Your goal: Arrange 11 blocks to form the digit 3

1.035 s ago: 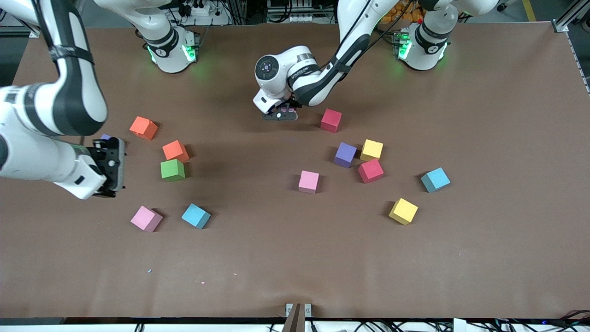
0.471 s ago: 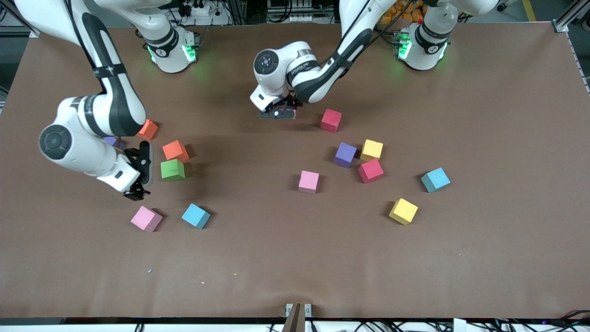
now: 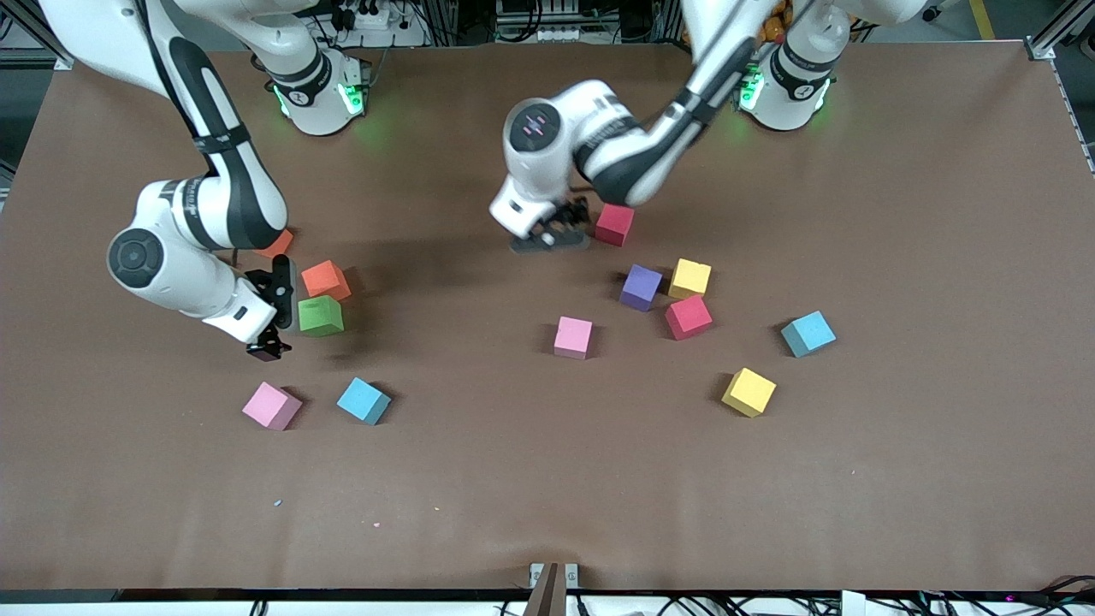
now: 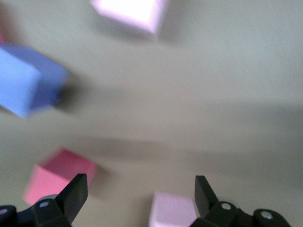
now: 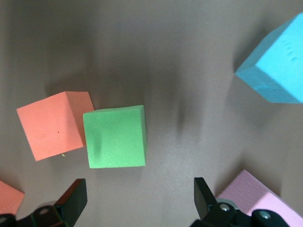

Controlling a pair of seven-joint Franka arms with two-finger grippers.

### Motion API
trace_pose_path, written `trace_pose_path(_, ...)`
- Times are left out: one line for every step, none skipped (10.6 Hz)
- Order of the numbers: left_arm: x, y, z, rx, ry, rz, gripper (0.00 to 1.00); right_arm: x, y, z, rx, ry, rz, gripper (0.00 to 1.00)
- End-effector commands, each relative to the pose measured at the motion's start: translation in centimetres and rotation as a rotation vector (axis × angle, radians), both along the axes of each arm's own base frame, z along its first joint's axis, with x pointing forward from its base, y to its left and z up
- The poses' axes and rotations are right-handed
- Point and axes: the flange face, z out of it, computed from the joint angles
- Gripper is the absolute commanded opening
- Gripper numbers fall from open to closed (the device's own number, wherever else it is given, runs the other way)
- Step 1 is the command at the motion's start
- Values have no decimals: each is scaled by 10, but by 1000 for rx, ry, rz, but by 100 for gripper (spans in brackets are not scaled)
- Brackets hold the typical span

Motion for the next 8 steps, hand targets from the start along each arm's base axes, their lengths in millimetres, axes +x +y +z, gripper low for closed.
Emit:
trace_pose_path(17, 18, -8, 33, -1, 70, 100, -10, 1, -18, -1, 8, 25, 100)
trace_pose_path(35, 26, -9, 23, -10, 121, 100, -11, 1, -23, -1, 13, 26, 100)
trace_pose_path(51, 35, -3, 13, -14, 188, 100, -13, 3, -27, -1, -1, 30, 100)
trace_pose_path(63, 46, -1, 22, -26, 311, 100, -15, 4, -37, -4, -20, 42, 100)
trace_pose_path(79, 56, -6, 27, -29, 430, 100, -17, 4, -45, -4, -29, 53, 100)
trace_pose_path(98, 56, -6, 16, -38, 552, 100, -17, 5, -48, -5, -28, 59, 100)
trace_pose_path(111, 59, -24, 33, -33, 664, 100, -18, 5, -51, -6, -24, 59, 100)
trace_pose_path(117, 61, -35, 51, -41, 748, 100, -21, 5, -57, -7, -13, 59, 100)
